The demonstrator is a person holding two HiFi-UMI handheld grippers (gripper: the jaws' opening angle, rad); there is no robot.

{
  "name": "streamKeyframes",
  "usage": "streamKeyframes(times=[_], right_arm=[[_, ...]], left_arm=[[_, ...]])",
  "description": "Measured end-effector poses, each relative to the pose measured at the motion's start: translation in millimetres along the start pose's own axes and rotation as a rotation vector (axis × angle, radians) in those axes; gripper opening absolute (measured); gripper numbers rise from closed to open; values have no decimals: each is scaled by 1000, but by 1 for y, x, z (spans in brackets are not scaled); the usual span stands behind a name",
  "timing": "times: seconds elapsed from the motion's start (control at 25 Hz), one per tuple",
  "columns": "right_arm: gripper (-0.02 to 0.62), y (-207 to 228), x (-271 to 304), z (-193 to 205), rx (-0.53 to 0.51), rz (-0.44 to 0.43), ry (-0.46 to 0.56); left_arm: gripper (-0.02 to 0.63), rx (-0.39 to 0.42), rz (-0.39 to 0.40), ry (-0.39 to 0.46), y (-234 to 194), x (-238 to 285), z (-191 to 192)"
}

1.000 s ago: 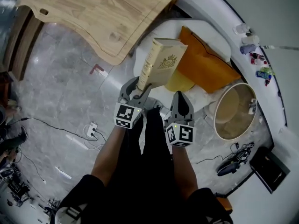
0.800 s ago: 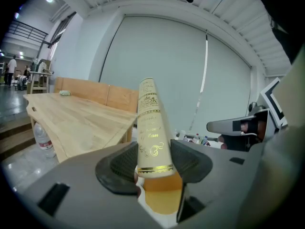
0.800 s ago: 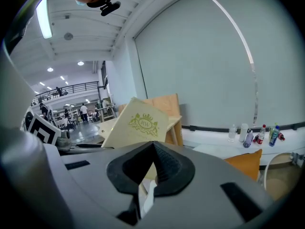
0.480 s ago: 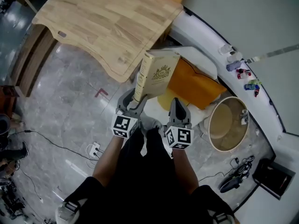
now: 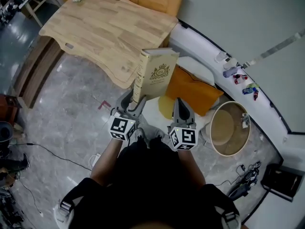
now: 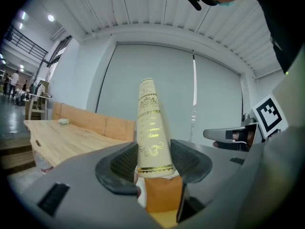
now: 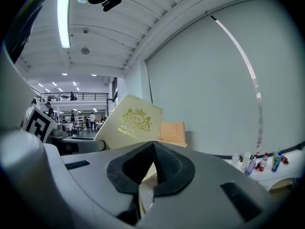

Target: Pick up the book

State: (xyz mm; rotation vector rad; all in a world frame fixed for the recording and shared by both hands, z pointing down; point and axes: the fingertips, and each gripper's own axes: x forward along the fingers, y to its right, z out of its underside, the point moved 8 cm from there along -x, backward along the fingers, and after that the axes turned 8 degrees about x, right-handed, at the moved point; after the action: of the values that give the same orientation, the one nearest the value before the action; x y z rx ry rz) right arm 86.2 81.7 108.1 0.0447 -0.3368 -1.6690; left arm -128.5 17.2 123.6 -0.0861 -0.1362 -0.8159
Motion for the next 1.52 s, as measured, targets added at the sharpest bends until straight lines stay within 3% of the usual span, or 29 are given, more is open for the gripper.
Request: streamKeyframes(times=[0.32,0.88,1.2,1.52], right_arm=[[3,-12,-16,-24,-6,-56,48],[3,-5,-26,-23,29,-55,44],[3,9,-34,-20,40,-36,37],[3,23,-40,-15,46,-22,21]], left_arm=[[225,26,-32,68,8,-19,-34],[225,29,10,80,31,-20,-34],[209,9,76,-30,50,10,12],[202,28,102,-19,67,12,8]])
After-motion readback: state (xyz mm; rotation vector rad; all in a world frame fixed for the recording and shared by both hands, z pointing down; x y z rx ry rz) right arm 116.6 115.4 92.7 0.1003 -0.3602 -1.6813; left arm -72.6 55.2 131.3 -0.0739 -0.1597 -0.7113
